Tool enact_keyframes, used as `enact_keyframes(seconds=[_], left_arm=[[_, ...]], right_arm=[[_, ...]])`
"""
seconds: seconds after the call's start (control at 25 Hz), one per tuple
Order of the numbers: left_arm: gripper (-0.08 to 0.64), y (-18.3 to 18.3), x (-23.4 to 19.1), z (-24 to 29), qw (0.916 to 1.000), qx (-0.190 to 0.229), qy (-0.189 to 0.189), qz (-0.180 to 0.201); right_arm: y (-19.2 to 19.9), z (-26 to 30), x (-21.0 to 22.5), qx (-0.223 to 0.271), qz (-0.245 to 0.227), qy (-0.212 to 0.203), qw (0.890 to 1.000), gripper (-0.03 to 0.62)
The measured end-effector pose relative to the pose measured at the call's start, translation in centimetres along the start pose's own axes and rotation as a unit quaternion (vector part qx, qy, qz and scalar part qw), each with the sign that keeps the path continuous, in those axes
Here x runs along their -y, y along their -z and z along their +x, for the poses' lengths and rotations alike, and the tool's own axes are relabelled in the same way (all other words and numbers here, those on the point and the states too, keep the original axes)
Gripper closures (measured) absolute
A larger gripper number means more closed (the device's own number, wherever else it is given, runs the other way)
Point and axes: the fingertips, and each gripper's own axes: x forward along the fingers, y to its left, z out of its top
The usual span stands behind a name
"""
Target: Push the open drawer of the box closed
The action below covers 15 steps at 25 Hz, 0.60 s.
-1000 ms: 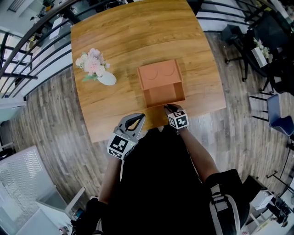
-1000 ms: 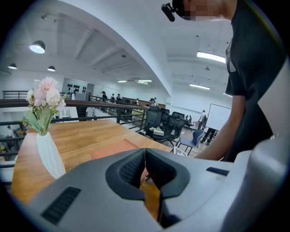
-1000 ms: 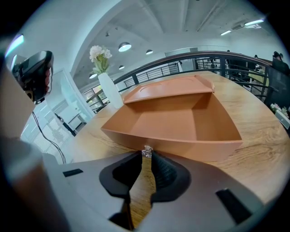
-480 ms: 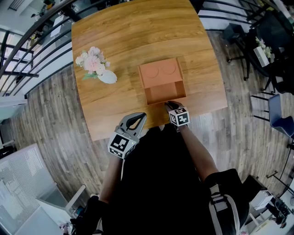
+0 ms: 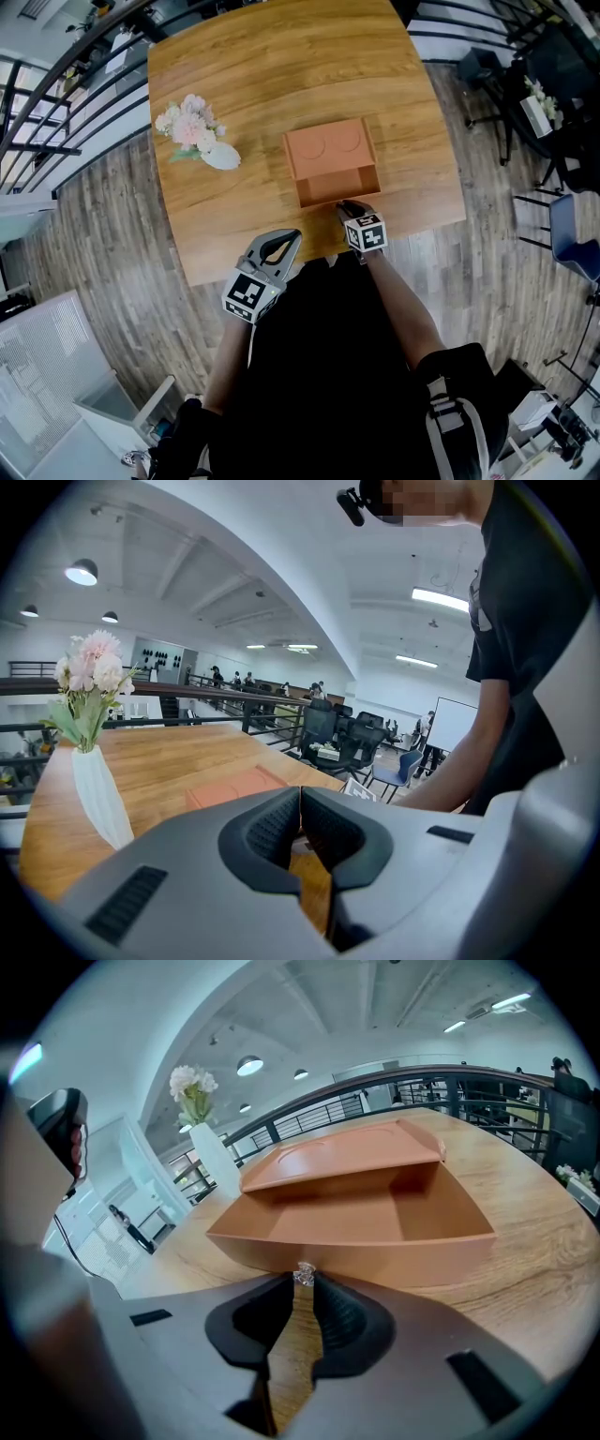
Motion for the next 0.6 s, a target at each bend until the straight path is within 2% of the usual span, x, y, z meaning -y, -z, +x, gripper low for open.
enact_keyframes(seconds=[0.6], left_arm=[[0.536,0.2,-0.6,0.3,1.0,-0.001,-0.002,0.0]], right_arm=[[-1.4,1.6,0.7,0.001,-0.002,0.001,1.0,0.511]])
